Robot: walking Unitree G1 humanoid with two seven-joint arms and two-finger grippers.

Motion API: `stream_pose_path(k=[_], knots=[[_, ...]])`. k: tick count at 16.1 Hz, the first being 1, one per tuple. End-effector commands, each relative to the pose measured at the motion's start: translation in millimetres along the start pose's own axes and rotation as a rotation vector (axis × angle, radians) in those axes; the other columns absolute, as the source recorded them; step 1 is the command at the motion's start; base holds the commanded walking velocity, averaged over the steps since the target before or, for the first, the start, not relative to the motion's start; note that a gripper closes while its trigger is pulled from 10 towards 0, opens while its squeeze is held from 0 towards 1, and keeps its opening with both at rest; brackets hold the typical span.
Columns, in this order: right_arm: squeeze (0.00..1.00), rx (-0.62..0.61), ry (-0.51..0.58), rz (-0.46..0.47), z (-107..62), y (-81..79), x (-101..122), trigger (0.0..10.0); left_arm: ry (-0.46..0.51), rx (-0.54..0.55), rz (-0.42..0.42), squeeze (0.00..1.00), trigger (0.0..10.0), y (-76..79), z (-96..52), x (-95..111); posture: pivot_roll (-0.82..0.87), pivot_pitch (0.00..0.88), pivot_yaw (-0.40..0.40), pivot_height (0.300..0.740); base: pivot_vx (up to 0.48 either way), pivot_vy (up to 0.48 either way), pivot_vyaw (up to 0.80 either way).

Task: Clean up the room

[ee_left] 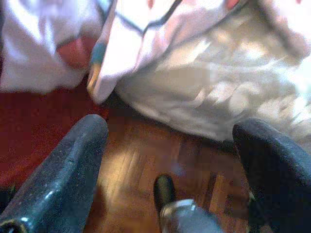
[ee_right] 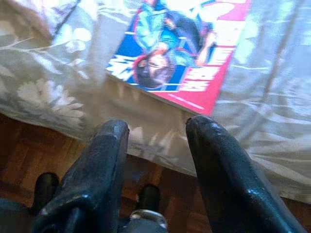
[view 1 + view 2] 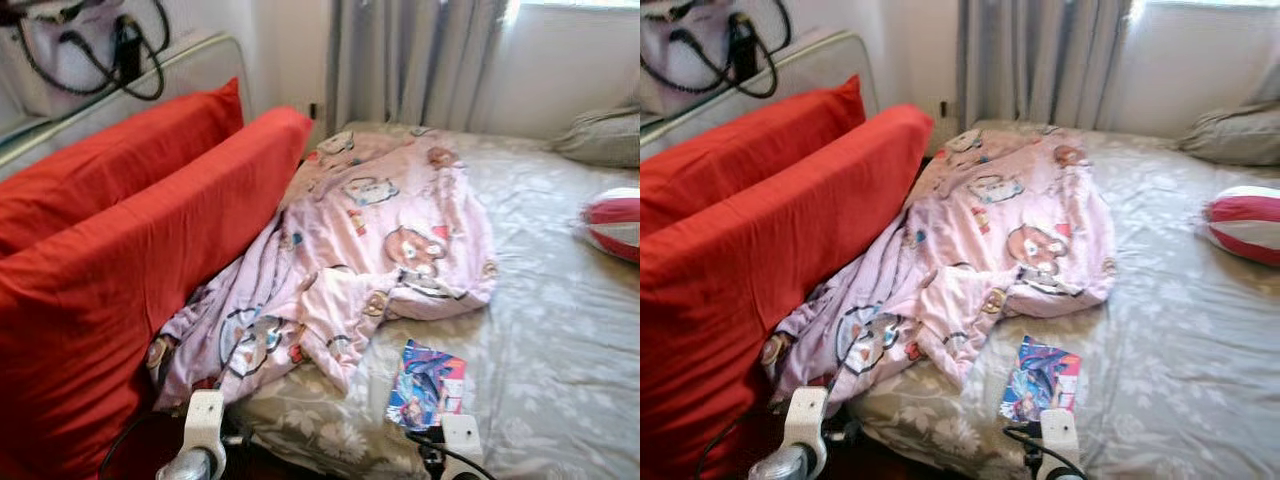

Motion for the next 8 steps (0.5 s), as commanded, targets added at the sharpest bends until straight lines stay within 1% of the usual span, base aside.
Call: stream_pose_path(k=[1,2,3,4,5,6,7,8], knots=[[0.0,0.029,0.076,-0.027,3.9,-5.1,19.5,10.0,0.073,-0.009,-0.008,0.0,10.0,1.4,3.0,16.7,-0.01,0.0,0.004,0.74,0.0,0.0,0.0],[0.0,0.05,0.17,-0.04,6.3,-8.3,41.1,10.0,0.167,-0.015,-0.035,0.0,10.0,0.7,5.1,36.7,-0.01,0.0,0.005,0.74,0.0,0.0,0.0],[0.0,0.064,0.236,-0.027,6.7,-9.6,55.6,10.0,0.223,-0.015,-0.057,0.0,10.0,0.1,5.4,47.4,-0.01,0.0,0.004,0.74,0.0,0.0,0.0],[0.0,0.104,0.356,0.014,5.3,-13.9,78.9,10.0,0.309,-0.038,-0.034,0.0,10.0,2.8,3.6,59.3,0.0,0.0,0.006,0.74,0.0,0.0,0.0],[0.0,0.12,0.401,0.021,3.9,-15.4,86.8,10.0,0.335,-0.047,-0.021,0.0,10.0,3.5,2.6,62.0,0.0,0.0,0.006,0.74,0.0,0.0,0.0],[0.0,0.144,0.491,0.027,-0.7,-16.2,98.9,10.0,0.39,-0.049,0.0,0.0,10.0,1.9,-0.9,65.0,-0.01,0.0,0.007,0.74,0.0,0.0,0.0],[0.0,0.147,0.527,0.031,-3.3,-15.2,101.8,10.0,0.415,-0.043,0.014,0.0,10.0,0.4,-3.2,65.1,-0.01,0.0,0.009,0.74,0.0,0.0,0.0],[0.0,0.144,0.544,0.035,-5.0,-14.4,101.2,10.0,0.428,-0.039,0.005,0.0,10.0,-1.6,-5.0,63.9,-0.01,0.0,0.008,0.74,0.0,0.0,0.0]])
Point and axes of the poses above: a point about 5 cm out from each wrist's last joint towards the gripper, its own z axis pointing out of the wrist towards the gripper, its own x axis along the axis of the wrist's last joint, y = z × x, the point moved 1 cm from there along z, pointing out of the wrist towards the gripper, and after that the axes turned 8 degrees about z, right-handed, at the moved point
